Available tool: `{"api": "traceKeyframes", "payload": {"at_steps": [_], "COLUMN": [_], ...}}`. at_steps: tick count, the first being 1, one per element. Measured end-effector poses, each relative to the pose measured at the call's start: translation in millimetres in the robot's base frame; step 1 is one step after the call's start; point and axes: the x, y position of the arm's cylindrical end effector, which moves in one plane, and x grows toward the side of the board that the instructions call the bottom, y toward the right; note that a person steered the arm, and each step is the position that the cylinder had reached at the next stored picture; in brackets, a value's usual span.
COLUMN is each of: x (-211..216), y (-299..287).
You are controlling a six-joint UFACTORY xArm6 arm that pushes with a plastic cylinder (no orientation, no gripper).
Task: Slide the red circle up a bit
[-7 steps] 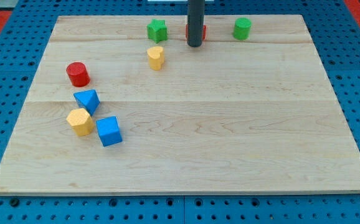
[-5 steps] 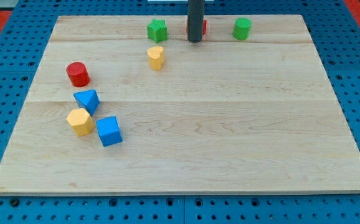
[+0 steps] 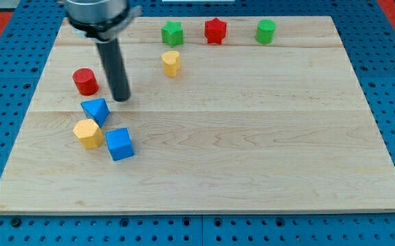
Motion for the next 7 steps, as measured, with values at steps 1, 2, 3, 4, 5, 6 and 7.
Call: {"api": "traceKeyframes", "payload": {"at_steps": [1,2,3,4,5,6,7], "x": [-2,-19,-22,-22,-22,-22,-14], "y": [-34,-32,-41,-59,-71,-82,-94]}}
